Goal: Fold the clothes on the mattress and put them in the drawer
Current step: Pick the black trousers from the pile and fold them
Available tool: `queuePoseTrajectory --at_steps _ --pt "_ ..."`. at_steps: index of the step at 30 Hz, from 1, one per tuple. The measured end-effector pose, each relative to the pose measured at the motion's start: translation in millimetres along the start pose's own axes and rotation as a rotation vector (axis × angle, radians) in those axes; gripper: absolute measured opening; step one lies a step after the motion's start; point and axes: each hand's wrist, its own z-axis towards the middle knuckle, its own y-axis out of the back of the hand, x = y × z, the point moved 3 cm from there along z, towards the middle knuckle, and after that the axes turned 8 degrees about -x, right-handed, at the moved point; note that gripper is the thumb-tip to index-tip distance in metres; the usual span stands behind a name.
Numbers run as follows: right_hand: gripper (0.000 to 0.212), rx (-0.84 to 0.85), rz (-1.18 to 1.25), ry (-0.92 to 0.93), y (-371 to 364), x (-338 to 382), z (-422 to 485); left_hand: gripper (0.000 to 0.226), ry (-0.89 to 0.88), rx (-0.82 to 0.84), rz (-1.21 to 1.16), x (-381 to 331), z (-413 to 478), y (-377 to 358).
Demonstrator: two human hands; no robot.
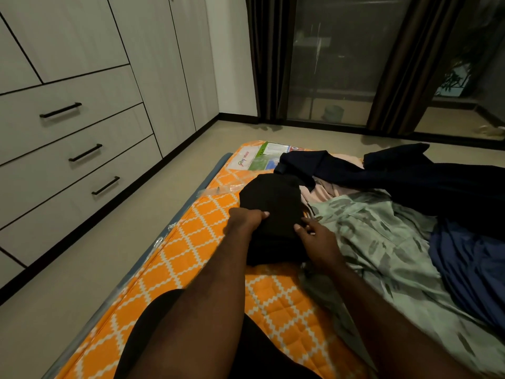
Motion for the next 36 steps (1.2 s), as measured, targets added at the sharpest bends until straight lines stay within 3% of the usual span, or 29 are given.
queuePoseTrajectory --at_steps 3,6,8,12,15,18,24,32,36 --pt "0.043 0.252 0.402 -0.111 -19 9 -13 0.091 -0.040 -0.178 0.260 -6 3 24" --pt "0.047 0.360 0.373 -0.006 -41 21 -16 0.090 -0.071 -0.284 0.432 -8 5 40" --pt "0.046 0.275 0.282 0.069 -50 27 -14 0.090 -0.193 -0.312 0.499 -11 3 38" --pt "0.052 -0.012 0.137 0.098 -63 22 -6 0.080 -0.617 -0.271 0.571 -27 -7 18" --pt "0.070 -0.011 0.181 0.066 -64 17 3 0.078 -0.710 -0.168 0.637 -31 -10 3" --pt "0.068 0.076 0.338 0.021 -64 20 12 0.082 -0.661 -0.108 0.690 -30 -5 -2" --pt "0.080 0.142 0.191 0.046 -82 36 33 0.089 -0.449 -0.055 0.674 -20 17 2" --pt "0.081 0.141 0.198 0.066 -98 39 40 0.084 -0.372 -0.065 0.665 -25 31 10" --pt "0.084 0.205 0.229 0.072 -106 40 37 0.086 -0.210 -0.048 0.663 -30 30 17"
